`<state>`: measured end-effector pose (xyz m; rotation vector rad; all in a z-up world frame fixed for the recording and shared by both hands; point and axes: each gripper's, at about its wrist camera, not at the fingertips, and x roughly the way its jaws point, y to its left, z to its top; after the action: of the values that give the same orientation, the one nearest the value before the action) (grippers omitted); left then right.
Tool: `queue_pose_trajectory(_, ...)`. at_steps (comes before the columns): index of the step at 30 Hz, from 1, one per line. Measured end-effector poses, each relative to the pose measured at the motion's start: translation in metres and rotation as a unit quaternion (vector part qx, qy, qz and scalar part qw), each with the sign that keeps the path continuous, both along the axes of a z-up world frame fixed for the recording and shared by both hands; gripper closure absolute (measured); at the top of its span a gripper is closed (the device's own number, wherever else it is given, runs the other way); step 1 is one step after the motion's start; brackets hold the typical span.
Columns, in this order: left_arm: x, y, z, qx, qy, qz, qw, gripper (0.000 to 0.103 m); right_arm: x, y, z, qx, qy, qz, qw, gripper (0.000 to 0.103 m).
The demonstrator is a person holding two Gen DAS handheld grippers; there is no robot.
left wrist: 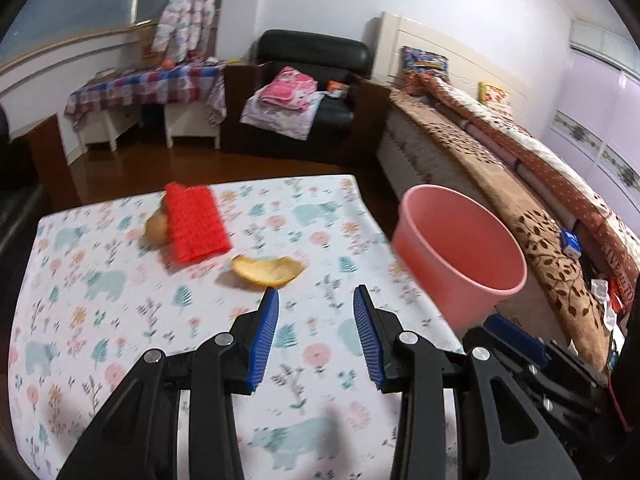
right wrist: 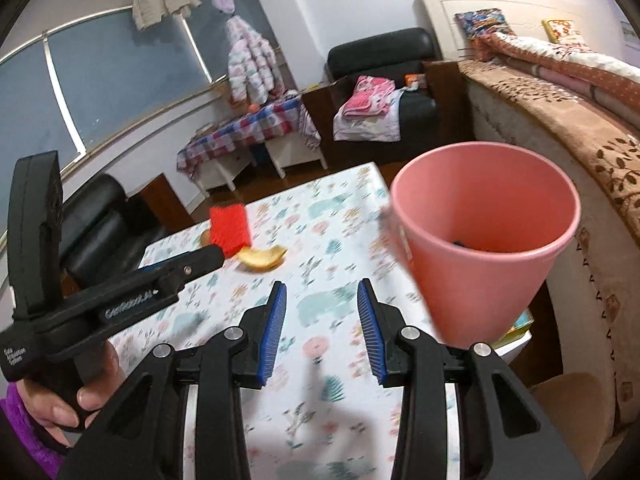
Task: Collect trash
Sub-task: 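Move both open tools back over the table, then grasp the red foam net with the left tool while the right tool grasps the yellow peel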
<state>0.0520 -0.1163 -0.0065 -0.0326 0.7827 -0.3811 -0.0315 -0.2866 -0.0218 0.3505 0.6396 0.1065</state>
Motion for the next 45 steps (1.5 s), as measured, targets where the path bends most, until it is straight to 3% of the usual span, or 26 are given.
queue_pose_trajectory(14,0.008,0.043,-0.014,-0.008,0.022,0.056,0.9982,0.065,0.001,0.031,0.002,-0.025,0.003,0.033,0.999,0.065)
queue_pose_trajectory(20,0.021,0.075,-0.025,-0.052,0.039,0.063,0.9959,0.065,0.019,0.042,-0.003,-0.033,0.012,0.054,0.998,0.065)
queue_pose_trajectory(25,0.035,0.093,-0.03,-0.066,0.037,0.072,0.9945,0.065,0.044,0.045,-0.01,-0.024,0.022,0.065,0.997,0.065)
queue_pose_trajectory(31,0.063,0.093,-0.04,-0.074,0.046,0.081,0.9929,0.065,0.078,0.048,-0.016,-0.02,0.031,0.079,0.996,0.065)
queue_pose_trajectory(41,0.123,0.077,-0.064,-0.046,0.066,0.105,0.9913,0.065,0.124,0.042,-0.036,0.015,0.061,0.085,0.994,0.065)
queue_pose_trajectory(45,0.138,0.077,-0.072,-0.063,0.086,0.115,0.9877,0.065,0.136,0.043,-0.041,0.018,0.073,0.086,0.994,0.065)
